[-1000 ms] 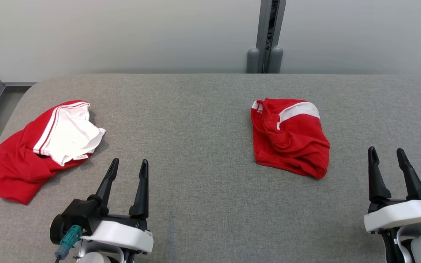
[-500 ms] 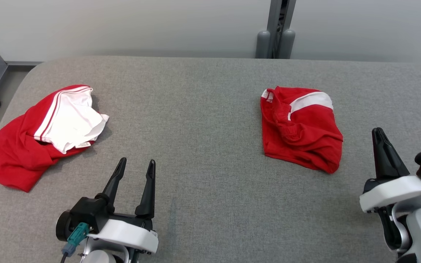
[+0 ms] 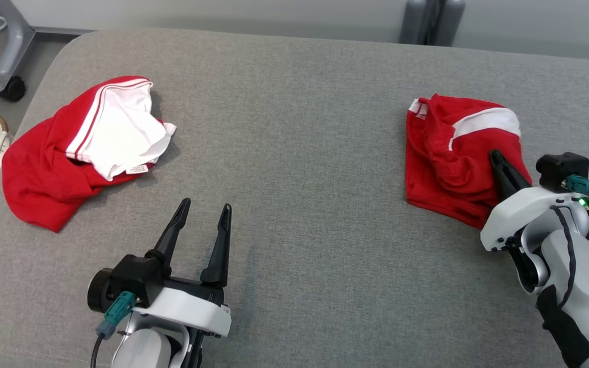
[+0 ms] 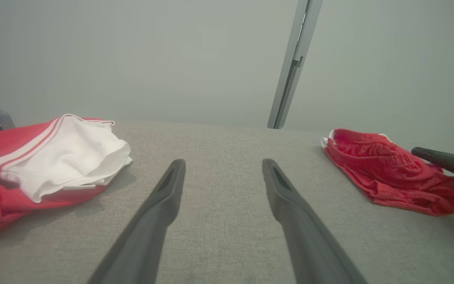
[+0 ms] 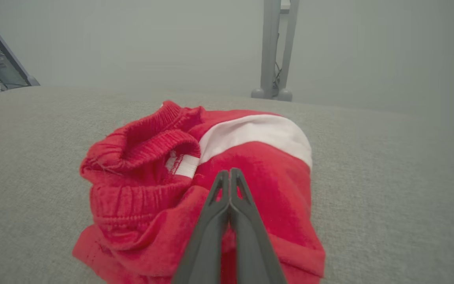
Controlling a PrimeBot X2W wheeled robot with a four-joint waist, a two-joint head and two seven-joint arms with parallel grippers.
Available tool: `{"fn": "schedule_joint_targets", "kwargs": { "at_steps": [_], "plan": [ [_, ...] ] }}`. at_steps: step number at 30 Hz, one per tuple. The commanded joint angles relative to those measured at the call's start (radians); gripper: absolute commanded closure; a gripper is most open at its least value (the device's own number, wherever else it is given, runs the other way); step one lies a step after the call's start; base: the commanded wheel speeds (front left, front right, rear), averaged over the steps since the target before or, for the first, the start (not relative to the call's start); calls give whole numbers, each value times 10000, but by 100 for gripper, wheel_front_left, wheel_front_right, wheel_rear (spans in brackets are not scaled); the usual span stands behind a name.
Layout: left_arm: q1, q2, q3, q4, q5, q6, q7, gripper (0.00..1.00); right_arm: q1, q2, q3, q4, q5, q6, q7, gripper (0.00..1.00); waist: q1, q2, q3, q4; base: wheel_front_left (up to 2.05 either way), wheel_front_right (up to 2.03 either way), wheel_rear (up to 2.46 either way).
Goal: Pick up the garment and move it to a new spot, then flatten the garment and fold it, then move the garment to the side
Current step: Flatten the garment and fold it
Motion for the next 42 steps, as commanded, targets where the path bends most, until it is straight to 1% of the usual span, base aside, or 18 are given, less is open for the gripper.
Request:
{"fn": "schedule_joint_targets", "kwargs": {
  "at_steps": [1,7,11,21,25,27,36,39,42],
  "plan": [
    [-154,38,16,7,47,-7,-14,0,-218,-36,162,283,91,3,55,100,0,0,178,215,0,0,0],
    [-229,38,-50,56,13,7,-14,0,-849,53,1062,1579,430,3,344,100,0,0,306,500,0,0,0],
    [-249,38,-86,54,-20,-1,-14,0,-1076,209,1497,2024,702,3,266,100,0,0,334,600,0,0,0],
    [-285,40,-197,60,-112,107,-14,0,-1357,761,2534,2156,1471,3,-31,100,0,0,359,618,0,0,0],
    [-321,38,-210,59,-180,143,-14,0,-1410,908,3125,2058,1758,5,40,100,0,0,386,609,0,0,0],
    [-306,40,-203,76,-190,170,-14,0,-1494,877,3331,1992,1944,5,-17,100,0,0,385,598,0,0,0],
    [-315,40,-249,87,-313,213,-14,0,-1821,503,3508,2136,2392,3,-249,100,0,0,346,600,0,0,0],
    [-359,40,-293,63,-365,184,-14,0,-2022,448,3480,2422,2426,3,-274,100,0,0,393,692,0,0,0],
    [-398,38,-354,50,-387,147,-14,0,-2295,458,3304,2970,2382,3,-297,100,0,0,496,849,0,0,0]
  ]
}}
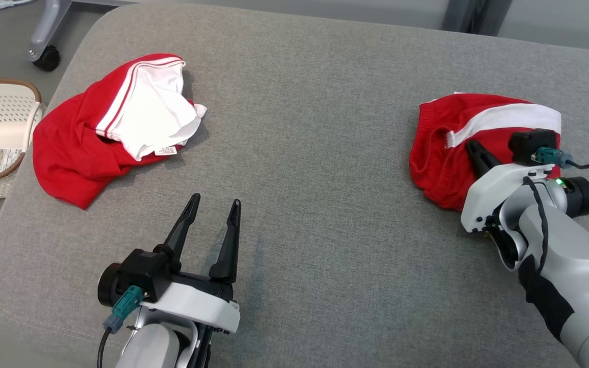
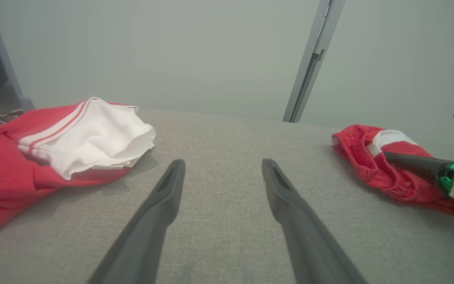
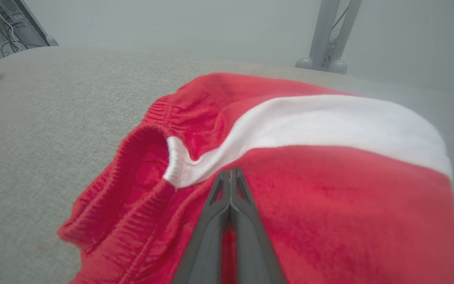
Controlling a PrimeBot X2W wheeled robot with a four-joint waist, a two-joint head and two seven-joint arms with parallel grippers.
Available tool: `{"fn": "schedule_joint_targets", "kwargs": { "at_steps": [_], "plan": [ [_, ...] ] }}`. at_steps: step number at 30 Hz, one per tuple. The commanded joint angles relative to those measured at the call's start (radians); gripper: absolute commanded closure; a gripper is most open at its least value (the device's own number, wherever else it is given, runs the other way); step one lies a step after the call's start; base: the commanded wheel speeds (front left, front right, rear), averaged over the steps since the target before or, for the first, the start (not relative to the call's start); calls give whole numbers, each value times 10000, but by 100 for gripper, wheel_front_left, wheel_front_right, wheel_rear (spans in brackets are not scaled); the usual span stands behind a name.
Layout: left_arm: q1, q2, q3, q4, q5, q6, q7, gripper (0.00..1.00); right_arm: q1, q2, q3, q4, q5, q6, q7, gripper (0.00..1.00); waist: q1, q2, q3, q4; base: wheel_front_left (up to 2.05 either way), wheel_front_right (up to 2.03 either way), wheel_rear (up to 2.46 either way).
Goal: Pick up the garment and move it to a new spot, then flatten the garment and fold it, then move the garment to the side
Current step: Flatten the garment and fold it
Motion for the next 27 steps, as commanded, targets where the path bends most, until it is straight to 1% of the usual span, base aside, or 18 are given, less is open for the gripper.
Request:
{"fn": "schedule_joint_targets", "kwargs": {
  "at_steps": [1,7,13,19,27],
  "plan": [
    [-166,38,-16,-3,-47,1,-14,0,-220,-28,-81,270,-48,3,-78,100,0,0,104,148,0,0,0],
    [-215,36,-142,43,-151,74,-14,0,-554,80,61,783,-375,3,-81,100,0,0,303,584,0,0,0],
    [-145,36,-123,47,-201,110,-14,0,-569,195,230,915,-625,3,-85,100,0,0,330,755,0,0,0],
    [-154,36,-183,45,-267,167,-14,0,-428,160,262,1066,-669,3,7,100,0,0,257,728,0,0,0],
    [-8,36,-65,121,-128,107,-14,0,-345,118,-59,1111,-333,3,-31,100,0,0,-70,417,0,0,0]
  ]
}}
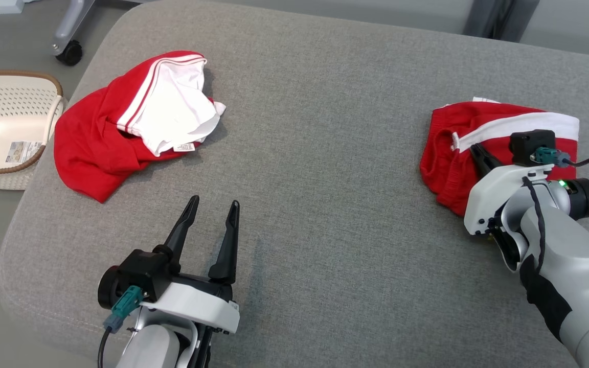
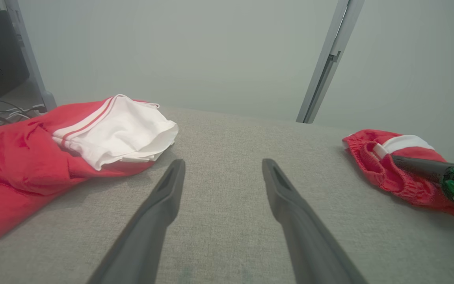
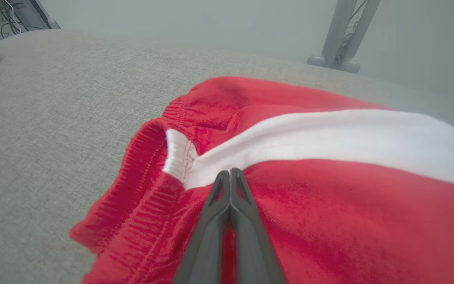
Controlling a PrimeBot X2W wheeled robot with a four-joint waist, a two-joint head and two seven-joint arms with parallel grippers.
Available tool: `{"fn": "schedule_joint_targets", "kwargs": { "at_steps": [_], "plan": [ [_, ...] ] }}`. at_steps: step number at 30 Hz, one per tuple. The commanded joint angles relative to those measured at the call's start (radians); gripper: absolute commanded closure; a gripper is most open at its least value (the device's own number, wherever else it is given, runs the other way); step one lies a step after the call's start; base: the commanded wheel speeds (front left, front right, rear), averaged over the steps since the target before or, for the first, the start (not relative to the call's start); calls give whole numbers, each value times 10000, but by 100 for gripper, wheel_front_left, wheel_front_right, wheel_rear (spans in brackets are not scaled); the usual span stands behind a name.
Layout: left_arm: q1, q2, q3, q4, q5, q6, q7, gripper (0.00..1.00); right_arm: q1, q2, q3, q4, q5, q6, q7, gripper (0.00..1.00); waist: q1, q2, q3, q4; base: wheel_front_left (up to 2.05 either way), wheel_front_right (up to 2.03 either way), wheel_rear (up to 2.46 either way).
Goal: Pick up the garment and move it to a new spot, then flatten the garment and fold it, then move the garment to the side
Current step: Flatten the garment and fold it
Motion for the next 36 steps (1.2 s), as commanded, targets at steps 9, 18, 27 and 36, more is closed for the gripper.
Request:
{"fn": "schedule_joint_targets", "kwargs": {
  "at_steps": [9,18,27,36],
  "plan": [
    [281,40,262,75,208,-63,-14,0,517,-357,-556,-263,542,3,-105,100,0,0,-797,-609,0,0,0],
    [597,40,637,-121,326,-59,-14,0,1842,-1275,-2558,-3205,226,3,-103,100,0,0,-1462,-1398,0,0,0],
    [768,40,835,-380,387,-94,-14,0,4157,-962,-4767,-5983,-845,3,-104,100,0,0,-1598,-1954,0,0,0],
    [819,40,859,-335,508,-216,-14,0,5390,-653,-4959,-6934,-511,3,-105,0,0,0,-1535,-2198,0,0,0]
  ]
}}
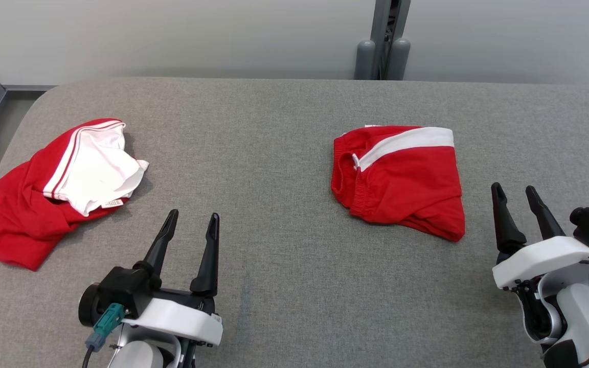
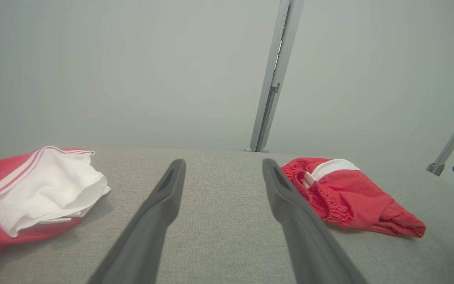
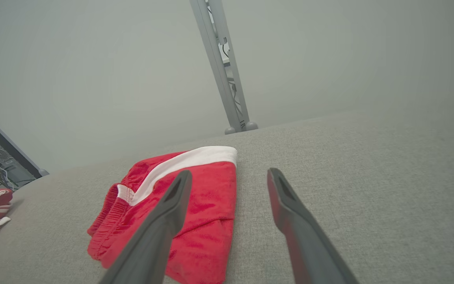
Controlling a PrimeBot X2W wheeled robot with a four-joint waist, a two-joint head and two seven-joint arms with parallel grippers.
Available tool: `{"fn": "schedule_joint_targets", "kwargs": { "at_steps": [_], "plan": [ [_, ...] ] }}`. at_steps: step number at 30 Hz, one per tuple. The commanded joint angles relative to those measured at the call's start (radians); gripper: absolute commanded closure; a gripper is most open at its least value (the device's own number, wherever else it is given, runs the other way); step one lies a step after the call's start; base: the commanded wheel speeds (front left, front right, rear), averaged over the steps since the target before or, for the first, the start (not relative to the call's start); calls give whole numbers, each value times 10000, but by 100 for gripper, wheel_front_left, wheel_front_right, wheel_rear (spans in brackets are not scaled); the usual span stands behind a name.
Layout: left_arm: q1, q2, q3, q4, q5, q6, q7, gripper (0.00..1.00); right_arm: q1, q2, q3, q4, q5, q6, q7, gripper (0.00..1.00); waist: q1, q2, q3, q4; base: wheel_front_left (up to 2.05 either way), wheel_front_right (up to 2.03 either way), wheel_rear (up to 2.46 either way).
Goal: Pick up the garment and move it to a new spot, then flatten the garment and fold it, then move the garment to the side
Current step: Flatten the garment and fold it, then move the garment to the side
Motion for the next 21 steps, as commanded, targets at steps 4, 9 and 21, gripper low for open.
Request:
{"fn": "schedule_joint_targets", "kwargs": {
  "at_steps": [4,9,21],
  "plan": [
    [6,40,9,72,139,-116,-14,0,-146,-305,402,62,835,3,84,0,0,0,119,32,0,0,0],
    [-174,40,-96,228,288,-191,-14,0,-539,-678,1100,40,2638,3,1066,0,0,0,364,177,0,0,0],
    [-527,40,-183,399,549,-365,-14,0,-1778,-2114,1915,567,6193,5,3963,0,0,0,1066,898,0,0,0]
  ]
}}
